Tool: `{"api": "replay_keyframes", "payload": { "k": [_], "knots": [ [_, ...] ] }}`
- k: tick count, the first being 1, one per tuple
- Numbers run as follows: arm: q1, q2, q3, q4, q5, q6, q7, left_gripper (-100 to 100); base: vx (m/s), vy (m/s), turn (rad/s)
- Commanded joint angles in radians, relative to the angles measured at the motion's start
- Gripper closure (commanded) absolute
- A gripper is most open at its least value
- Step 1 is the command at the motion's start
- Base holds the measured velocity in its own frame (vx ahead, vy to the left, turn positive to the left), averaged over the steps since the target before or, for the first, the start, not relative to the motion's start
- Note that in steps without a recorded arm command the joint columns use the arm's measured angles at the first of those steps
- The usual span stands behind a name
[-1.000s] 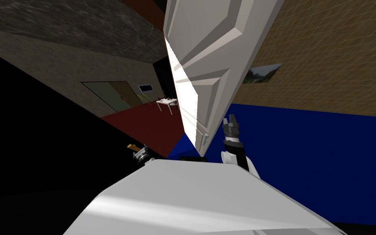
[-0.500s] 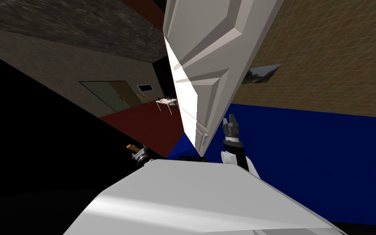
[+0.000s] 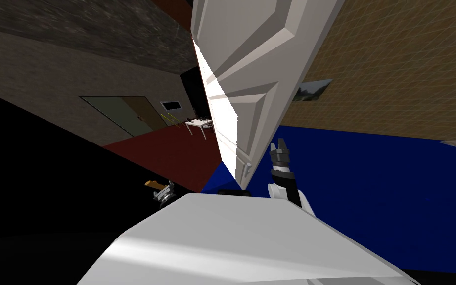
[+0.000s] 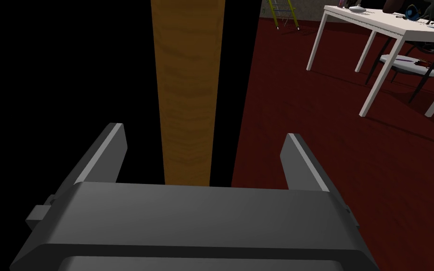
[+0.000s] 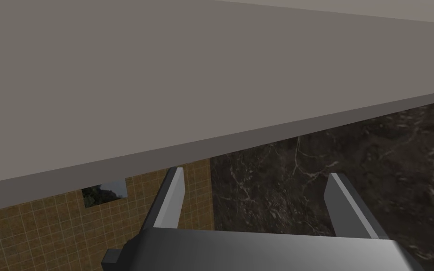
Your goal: Pull the door open
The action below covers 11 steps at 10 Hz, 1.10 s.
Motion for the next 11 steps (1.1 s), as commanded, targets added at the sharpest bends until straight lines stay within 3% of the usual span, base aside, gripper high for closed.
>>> {"api": "replay_keyframes", "payload": {
  "k": [1, 4, 7, 8, 9, 11],
  "knots": [
    [-0.001, 0.008, -0.002, 0.028, -0.001, -0.014, 0.022, -100, 0.029, -0.008, -0.054],
    [0.028, 0.028, -0.002, 0.068, -0.002, -0.044, 0.082, -100, 0.032, 0.01, -0.084],
    [0.038, 0.035, -0.002, 0.082, -0.002, -0.054, 0.102, -100, 0.012, 0.011, -0.041],
    [0.042, 0.03, 0.0, 0.057, 0.0, -0.042, 0.084, -100, 0.004, 0.013, -0.023],
    [0.042, 0.03, 0.0, 0.057, 0.0, -0.042, 0.084, 100, -0.003, -0.004, 0.015],
    [0.042, 0.03, 0.0, 0.057, 0.0, -0.042, 0.084, 100, -0.005, -0.002, 0.013]
  ]
}}
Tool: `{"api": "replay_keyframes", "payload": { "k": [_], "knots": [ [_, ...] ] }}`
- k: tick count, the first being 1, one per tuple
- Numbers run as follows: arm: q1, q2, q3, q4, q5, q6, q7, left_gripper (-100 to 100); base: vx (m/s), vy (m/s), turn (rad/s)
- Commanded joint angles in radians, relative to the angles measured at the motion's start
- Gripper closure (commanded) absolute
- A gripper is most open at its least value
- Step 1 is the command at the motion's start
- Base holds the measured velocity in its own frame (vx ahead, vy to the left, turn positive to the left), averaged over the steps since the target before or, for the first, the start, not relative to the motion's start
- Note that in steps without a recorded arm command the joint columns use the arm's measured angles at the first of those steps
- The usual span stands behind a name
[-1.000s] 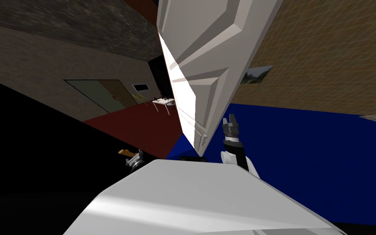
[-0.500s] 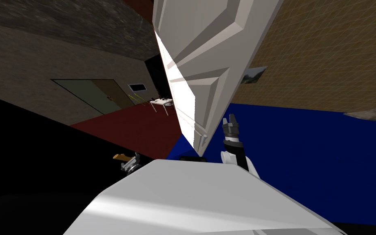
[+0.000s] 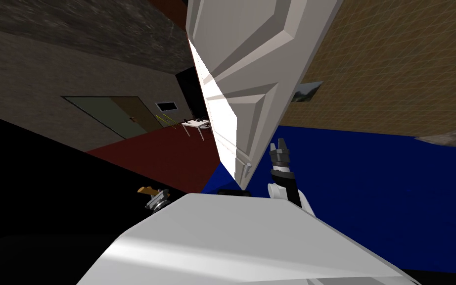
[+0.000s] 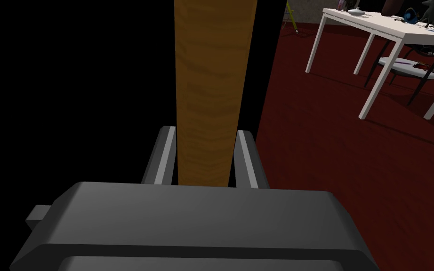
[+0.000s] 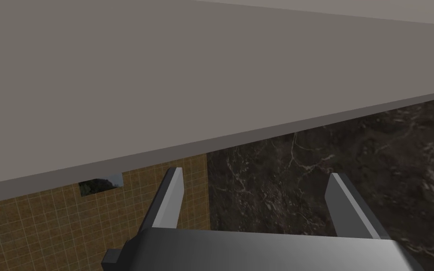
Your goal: Pull the door open
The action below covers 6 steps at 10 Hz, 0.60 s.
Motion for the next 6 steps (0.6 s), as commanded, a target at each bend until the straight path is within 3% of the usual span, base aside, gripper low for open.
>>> {"api": "replay_keyframes", "payload": {
  "k": [1, 3, 6],
  "knots": [
    [-0.001, -0.001, -0.001, 0.0, -0.001, 0.0, 0.0, 100, 0.0, 0.0, 0.0],
    [-0.001, -0.001, -0.001, 0.0, -0.001, 0.0, 0.0, 100, 0.0, 0.0, 0.0],
    [0.011, 0.014, -0.029, -0.01, -0.032, 0.011, 0.039, 100, 0.028, -0.175, 0.077]
  ]
}}
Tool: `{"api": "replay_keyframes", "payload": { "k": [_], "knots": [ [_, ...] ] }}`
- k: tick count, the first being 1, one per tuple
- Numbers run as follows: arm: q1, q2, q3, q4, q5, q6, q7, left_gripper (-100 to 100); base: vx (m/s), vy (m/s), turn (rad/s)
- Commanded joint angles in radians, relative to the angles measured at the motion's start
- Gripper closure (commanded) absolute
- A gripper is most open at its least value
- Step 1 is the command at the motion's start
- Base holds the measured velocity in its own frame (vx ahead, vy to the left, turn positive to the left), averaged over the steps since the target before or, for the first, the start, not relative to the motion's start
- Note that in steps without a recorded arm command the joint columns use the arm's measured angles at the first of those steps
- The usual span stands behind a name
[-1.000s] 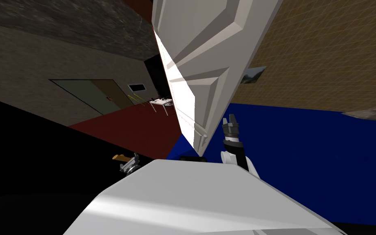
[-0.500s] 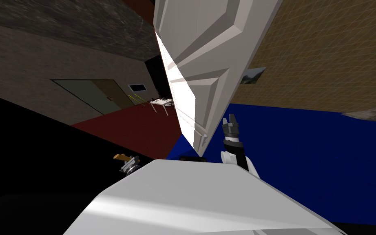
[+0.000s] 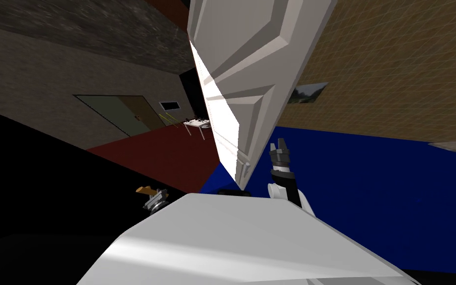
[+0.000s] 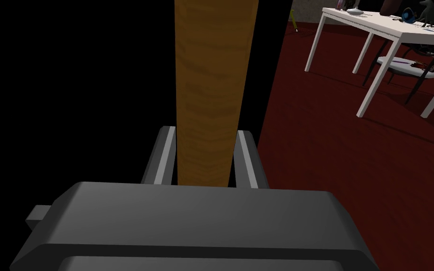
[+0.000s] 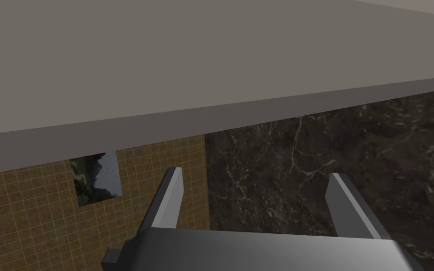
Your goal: Pull the door open
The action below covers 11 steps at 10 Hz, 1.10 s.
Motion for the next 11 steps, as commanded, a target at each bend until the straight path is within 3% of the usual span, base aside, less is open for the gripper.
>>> {"api": "replay_keyframes", "payload": {
  "k": [1, 2, 7, 8, 9, 11],
  "knots": [
    [-0.017, 0.0, -0.028, 0.019, -0.025, -0.003, 0.029, 100, -0.086, -0.201, 0.063],
    [-0.017, 0.0, -0.028, 0.019, -0.025, -0.003, 0.029, 100, -0.061, -0.149, 0.028],
    [0.001, 0.024, -0.077, 0.002, -0.079, 0.016, 0.095, 100, -0.154, -0.106, 0.03],
    [0.001, 0.023, -0.066, 0.008, -0.069, 0.015, 0.082, 100, -0.108, -0.034, -0.005],
    [0.009, 0.026, -0.092, 0.001, -0.088, 0.007, 0.105, 100, -0.179, -0.051, -0.067],
    [0.017, 0.03, -0.114, -0.008, -0.104, -0.001, 0.123, 100, -0.228, -0.092, -0.068]
  ]
}}
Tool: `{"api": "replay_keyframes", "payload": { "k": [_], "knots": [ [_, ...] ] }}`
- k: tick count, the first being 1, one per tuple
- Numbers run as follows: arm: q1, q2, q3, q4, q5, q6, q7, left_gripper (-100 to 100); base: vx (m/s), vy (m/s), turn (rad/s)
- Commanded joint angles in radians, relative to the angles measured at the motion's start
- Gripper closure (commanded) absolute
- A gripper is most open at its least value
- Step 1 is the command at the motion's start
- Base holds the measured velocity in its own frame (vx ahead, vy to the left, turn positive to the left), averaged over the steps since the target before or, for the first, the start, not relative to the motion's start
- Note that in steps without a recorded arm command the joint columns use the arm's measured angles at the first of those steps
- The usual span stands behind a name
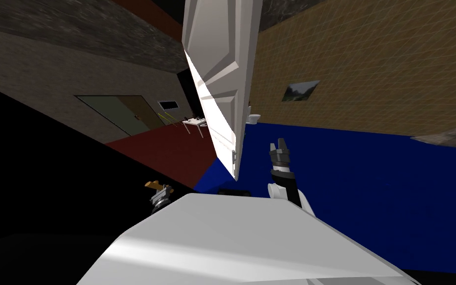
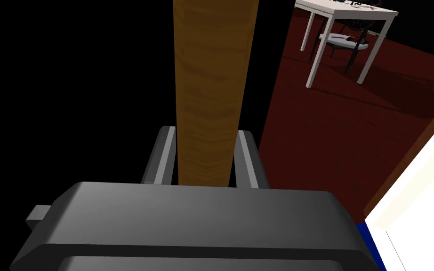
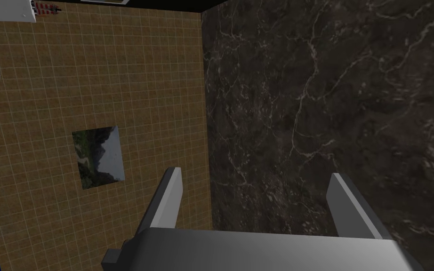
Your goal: Pull the door open
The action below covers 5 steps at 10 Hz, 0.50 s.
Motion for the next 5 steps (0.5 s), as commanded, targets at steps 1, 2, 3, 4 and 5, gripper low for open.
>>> {"api": "replay_keyframes", "payload": {
  "k": [1, 2, 3, 4, 5],
  "knots": [
    [0.017, -0.003, -0.021, -0.018, -0.015, -0.003, 0.014, 100, -0.251, -0.112, -0.064],
    [0.022, -0.001, -0.033, -0.023, -0.024, -0.007, 0.024, 100, -0.216, -0.097, -0.053],
    [0.028, 0.002, -0.05, -0.03, -0.036, -0.013, 0.037, 100, -0.2, -0.083, -0.059],
    [0.028, 0.002, -0.05, -0.03, -0.036, -0.013, 0.037, 100, -0.163, -0.081, -0.032],
    [0.035, 0.005, -0.067, -0.037, -0.048, -0.019, 0.051, 100, -0.188, -0.09, -0.047]
  ]
}}
